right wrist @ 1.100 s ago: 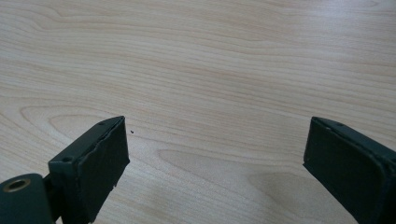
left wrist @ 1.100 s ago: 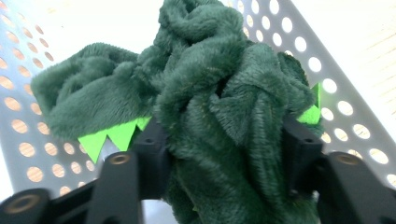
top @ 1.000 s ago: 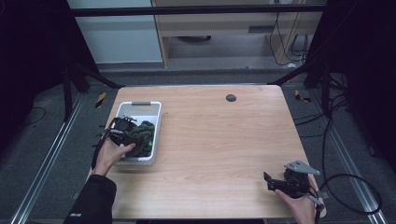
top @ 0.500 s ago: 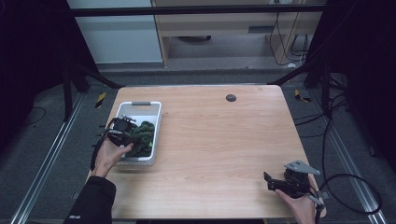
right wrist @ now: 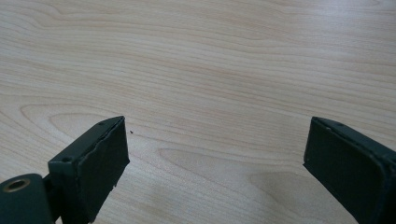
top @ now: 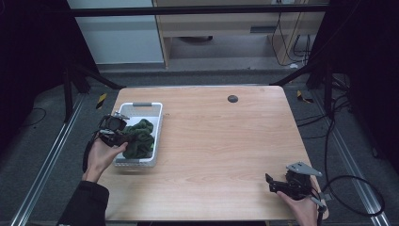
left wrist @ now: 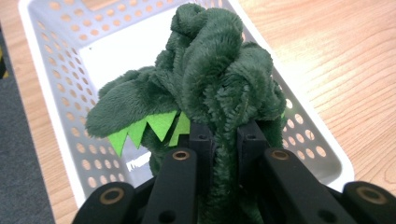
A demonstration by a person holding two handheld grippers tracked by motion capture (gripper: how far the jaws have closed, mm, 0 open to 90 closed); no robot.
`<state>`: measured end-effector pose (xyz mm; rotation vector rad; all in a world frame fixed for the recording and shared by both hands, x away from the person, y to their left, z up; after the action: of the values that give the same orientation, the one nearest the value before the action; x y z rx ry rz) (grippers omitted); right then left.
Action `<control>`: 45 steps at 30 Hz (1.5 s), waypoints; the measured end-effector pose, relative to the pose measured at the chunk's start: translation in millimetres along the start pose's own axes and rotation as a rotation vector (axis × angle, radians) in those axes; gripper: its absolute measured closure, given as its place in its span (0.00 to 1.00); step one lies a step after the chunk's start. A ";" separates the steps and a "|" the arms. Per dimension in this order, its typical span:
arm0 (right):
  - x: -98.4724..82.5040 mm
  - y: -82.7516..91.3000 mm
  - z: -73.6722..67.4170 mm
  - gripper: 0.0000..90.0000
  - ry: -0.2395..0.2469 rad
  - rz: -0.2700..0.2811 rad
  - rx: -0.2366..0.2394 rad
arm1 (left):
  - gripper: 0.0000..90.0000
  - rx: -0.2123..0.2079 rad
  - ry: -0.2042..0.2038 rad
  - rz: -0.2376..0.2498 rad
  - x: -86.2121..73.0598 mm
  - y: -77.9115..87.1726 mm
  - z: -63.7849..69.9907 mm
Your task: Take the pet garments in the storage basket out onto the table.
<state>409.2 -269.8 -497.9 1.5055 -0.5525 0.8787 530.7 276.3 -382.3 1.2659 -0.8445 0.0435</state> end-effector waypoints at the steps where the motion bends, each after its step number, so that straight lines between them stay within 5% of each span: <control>1: 0.0 0.1 -0.2 0.07 -0.001 -0.001 0.000 | 0.89 0.001 -0.001 0.008 0.3 2.8 -0.4; 19: 0.5 1.4 -0.8 0.07 -0.006 -0.001 0.006 | 0.89 0.002 -0.025 0.103 12.8 45.7 3.7; 45: 0.6 1.6 -0.3 0.07 -0.003 0.005 0.004 | 0.89 -0.031 -0.109 0.129 20.7 80.8 24.4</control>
<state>408.2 -269.6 -496.4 1.5098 -0.5572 0.8824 494.7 274.8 -303.3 1.1918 -1.0174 0.0649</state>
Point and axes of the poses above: each handheld gripper's, and its own axes: y roughly backward along the jaws, x roughly out of its top, z roughly to its right, the point moved 1 cm from there along -y, roughly forward along the jaws, and after that the axes turned 6 degrees about -x, right-handed, at the moved point
